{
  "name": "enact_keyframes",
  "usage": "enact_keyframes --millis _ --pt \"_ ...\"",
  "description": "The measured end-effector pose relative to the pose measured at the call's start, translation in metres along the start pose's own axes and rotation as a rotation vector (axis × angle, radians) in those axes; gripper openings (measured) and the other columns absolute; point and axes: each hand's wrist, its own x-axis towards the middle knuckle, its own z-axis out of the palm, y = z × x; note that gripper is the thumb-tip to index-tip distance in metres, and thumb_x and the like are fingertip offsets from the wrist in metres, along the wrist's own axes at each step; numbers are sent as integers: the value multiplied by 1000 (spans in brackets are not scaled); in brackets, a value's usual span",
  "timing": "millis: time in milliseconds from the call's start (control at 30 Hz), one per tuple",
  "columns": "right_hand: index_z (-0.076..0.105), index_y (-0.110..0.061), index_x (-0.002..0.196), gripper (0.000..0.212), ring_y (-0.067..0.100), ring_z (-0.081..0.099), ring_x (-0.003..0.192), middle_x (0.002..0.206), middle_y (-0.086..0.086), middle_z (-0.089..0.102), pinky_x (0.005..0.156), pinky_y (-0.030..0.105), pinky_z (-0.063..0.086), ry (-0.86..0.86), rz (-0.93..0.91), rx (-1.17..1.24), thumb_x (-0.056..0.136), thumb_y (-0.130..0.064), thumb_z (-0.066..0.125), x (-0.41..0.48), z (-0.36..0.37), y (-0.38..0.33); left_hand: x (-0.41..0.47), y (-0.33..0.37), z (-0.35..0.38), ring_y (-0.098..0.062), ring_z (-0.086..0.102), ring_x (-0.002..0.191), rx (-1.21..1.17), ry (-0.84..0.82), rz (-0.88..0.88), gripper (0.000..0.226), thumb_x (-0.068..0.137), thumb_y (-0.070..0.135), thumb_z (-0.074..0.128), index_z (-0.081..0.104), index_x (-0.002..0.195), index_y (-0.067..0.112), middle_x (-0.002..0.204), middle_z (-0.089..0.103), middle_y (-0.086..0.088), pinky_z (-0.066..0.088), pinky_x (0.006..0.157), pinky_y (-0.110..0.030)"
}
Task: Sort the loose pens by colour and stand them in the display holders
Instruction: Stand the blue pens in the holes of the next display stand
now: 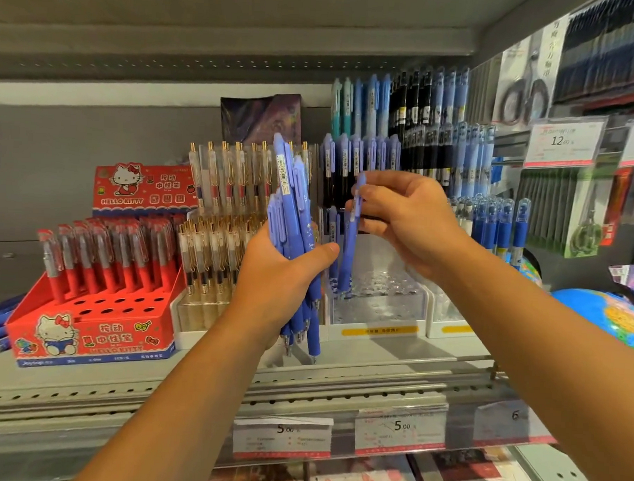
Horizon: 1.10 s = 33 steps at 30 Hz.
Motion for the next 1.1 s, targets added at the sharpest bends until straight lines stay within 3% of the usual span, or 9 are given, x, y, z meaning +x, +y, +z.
enact_keyframes --millis 167,333,600,767,867,1000,1100 --pt "60 -21 110 25 14 72 81 96 9 69 71 39 62 151 -252 -380 94 -2 57 5 -5 -2 1 -1 -1 -20 57 49 -5 -13 -21 25 85 18 76 58 101 21 57 59 2 54 51 -30" --pt "62 -21 106 19 23 68 81 97 6 68 73 45 59 212 -381 -531 95 -7 58 11 -6 1 1 -2 -2 -20 58 50 1 -20 -15 26 85 18 76 57 102 18 58 59 1 55 52 -31" --pt "64 -27 98 21 18 69 90 95 3 70 76 41 59 201 -286 -634 94 -8 55 17 -9 17 2 -3 -2 -18 55 46 10 -39 -15 27 85 18 75 56 104 20 54 58 3 53 50 -29" --pt "65 -28 97 19 4 65 73 85 -4 67 60 14 52 183 -321 -720 90 -10 61 17 -10 17 1 -4 -2 -18 55 46 2 -40 -18 27 85 19 76 56 104 23 54 58 1 52 49 -29" --pt "61 -24 99 19 7 62 73 84 -5 64 63 16 50 138 -275 -758 92 -6 59 18 -10 23 1 -4 -2 -19 55 45 1 -45 -20 27 85 19 76 56 103 24 53 57 1 51 48 -29" --pt "55 -18 107 24 17 62 84 92 1 62 72 30 55 81 -152 -780 91 -1 57 20 -11 31 1 -4 -2 -20 56 46 -6 -60 -24 27 86 18 76 56 103 22 53 57 2 53 49 -32" --pt "58 -20 100 33 13 61 80 90 -1 61 70 23 53 61 -129 -803 87 11 53 20 -11 34 1 -4 -2 -21 55 46 -9 -71 -27 27 86 17 76 55 102 21 54 56 -1 52 48 -30"
